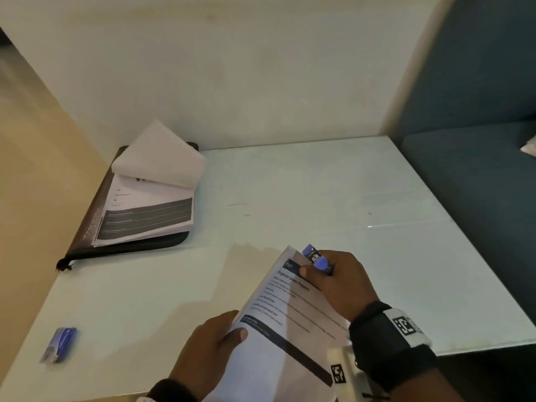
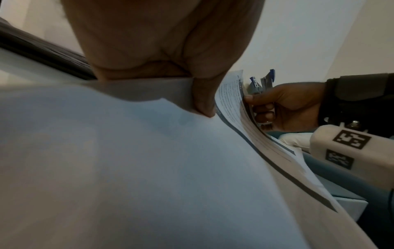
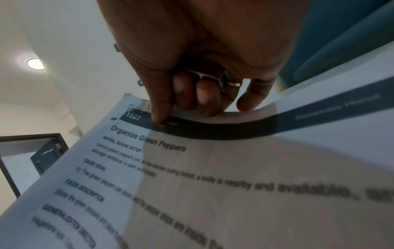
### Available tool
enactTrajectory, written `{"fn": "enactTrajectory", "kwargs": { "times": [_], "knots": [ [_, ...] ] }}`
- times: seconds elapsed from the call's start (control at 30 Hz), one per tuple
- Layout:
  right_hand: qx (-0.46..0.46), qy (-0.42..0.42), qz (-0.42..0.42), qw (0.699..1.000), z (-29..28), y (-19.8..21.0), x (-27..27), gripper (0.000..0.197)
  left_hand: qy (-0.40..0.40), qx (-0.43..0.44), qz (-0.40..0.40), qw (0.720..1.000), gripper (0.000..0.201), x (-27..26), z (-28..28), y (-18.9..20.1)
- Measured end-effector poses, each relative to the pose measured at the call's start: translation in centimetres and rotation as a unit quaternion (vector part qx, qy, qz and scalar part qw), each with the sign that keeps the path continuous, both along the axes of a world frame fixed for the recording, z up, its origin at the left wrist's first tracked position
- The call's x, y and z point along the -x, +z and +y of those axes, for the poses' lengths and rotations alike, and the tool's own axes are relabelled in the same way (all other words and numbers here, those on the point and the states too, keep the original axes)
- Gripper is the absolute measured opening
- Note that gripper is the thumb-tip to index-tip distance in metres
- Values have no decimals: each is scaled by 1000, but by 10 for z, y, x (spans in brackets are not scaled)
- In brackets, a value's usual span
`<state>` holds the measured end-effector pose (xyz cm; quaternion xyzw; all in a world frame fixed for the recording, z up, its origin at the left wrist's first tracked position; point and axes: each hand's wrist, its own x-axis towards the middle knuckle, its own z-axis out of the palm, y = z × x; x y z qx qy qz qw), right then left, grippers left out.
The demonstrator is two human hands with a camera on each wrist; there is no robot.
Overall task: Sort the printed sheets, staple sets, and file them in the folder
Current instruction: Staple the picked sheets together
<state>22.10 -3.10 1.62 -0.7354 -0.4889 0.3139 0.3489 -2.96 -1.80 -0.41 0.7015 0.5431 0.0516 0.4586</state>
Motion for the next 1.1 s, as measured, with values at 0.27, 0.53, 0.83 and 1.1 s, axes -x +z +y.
{"fn": "enactTrajectory", "kwargs": {
  "times": [0.27,0.53,0.83,1.1],
  "knots": [
    [49,-12,18,999,2,-23,4,33,18,-80,-38,996,18,-40,13,2],
    [84,9,-3,996,11,-39,4,35,73,-72,-82,991,18,-63,38,-11],
    [-6,21,-33,999,17,-13,-6,25,92,-98,-64,989,19,-64,46,-18],
    [36,111,-109,987,16,-33,-18,28,98,-99,-58,989,18,-65,46,-21]
  ]
}}
